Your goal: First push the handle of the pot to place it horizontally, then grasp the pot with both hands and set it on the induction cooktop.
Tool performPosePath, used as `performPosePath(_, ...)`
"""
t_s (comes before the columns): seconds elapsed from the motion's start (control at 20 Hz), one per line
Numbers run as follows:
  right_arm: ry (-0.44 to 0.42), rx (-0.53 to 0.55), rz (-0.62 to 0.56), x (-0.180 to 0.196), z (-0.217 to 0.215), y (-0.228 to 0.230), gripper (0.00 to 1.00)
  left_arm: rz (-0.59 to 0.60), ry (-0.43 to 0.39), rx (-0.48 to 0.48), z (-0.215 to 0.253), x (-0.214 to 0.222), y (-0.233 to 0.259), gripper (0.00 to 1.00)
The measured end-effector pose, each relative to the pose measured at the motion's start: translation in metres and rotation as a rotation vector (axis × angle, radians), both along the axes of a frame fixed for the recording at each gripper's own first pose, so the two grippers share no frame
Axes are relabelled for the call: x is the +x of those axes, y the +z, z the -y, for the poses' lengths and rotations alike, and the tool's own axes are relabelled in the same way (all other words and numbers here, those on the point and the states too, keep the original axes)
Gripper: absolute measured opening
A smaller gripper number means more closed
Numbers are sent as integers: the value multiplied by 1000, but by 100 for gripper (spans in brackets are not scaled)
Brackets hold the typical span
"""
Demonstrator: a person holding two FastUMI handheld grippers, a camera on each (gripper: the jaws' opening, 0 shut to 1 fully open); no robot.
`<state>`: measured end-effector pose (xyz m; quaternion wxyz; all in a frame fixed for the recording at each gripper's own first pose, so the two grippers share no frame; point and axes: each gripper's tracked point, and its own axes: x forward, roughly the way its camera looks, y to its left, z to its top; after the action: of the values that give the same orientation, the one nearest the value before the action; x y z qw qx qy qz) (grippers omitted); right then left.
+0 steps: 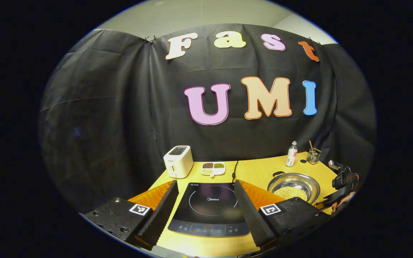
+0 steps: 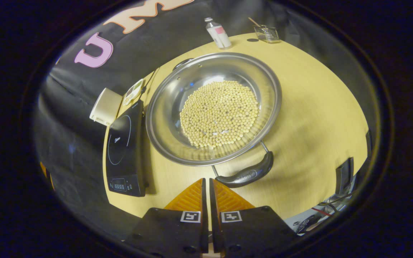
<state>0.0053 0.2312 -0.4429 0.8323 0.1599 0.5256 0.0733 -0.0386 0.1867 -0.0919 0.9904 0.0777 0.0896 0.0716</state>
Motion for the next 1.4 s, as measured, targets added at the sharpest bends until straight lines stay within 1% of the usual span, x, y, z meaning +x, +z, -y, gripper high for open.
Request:
performPosePath(0.05,-8,-11,2,1,4,0,7,0,-8,-8,2,0,-1,96)
performPosePath(0.1,-19,-23,5,4,9,-1,6,-5,-18,-17,6,1,-3,93)
performPosePath(0.25,-33,-66,16,10,30,-1,7,-14,-42,-34,15,4,-8,93)
performPosePath(0.3,-37,-77,19,13,37,-1,7,-19,-46,-32,17,5,-9,96)
performPosePath(0.4,-46,-87,16,20,45,-1,6,-27,-46,-21,20,6,-11,95)
performPosePath(0.45,-49,-90,12,24,50,-2,0,-29,-44,-16,21,7,-11,96)
performPosePath(0.5,-52,-92,10,28,55,-3,6,-37,-40,-11,24,8,-13,96)
performPosePath(0.6,-51,-94,1,33,64,-4,6,-44,-37,-17,31,11,-15,96)
performPosePath(0.7,-41,-99,-9,40,74,-3,7,-49,-32,-46,41,15,-17,96)
performPosePath(0.85,-25,-104,-24,50,89,-1,7,-66,-11,-93,56,24,-23,96)
performPosePath(0.9,-21,-105,-29,55,93,0,6,-75,-2,-108,60,28,-25,93)
performPosePath(0.95,-16,-106,-34,60,98,0,6,-84,8,-119,64,31,-29,96)
performPosePath(1.0,-12,-106,-38,66,102,0,6,-97,21,-127,67,35,-33,96)
performPosePath(1.05,-7,-106,-43,71,106,-1,6,-110,33,-133,70,39,-38,99)
performPosePath(1.1,-2,-105,-45,74,110,0,7,-124,45,-138,72,42,-42,93)
performPosePath(1.15,2,-112,-47,79,115,-1,7,-137,56,-144,75,45,-46,96)
performPosePath(1.2,8,-117,-48,85,119,-1,7,-148,64,-149,78,48,-50,96)
performPosePath(1.25,14,-114,-53,88,123,0,7,-157,73,-153,81,50,-53,92)
performPosePath(1.3,17,-108,-54,94,125,1,7,-164,82,-154,83,53,-56,96)
performPosePath(1.4,28,-103,-56,105,130,2,7,-179,100,-151,88,57,-63,96)
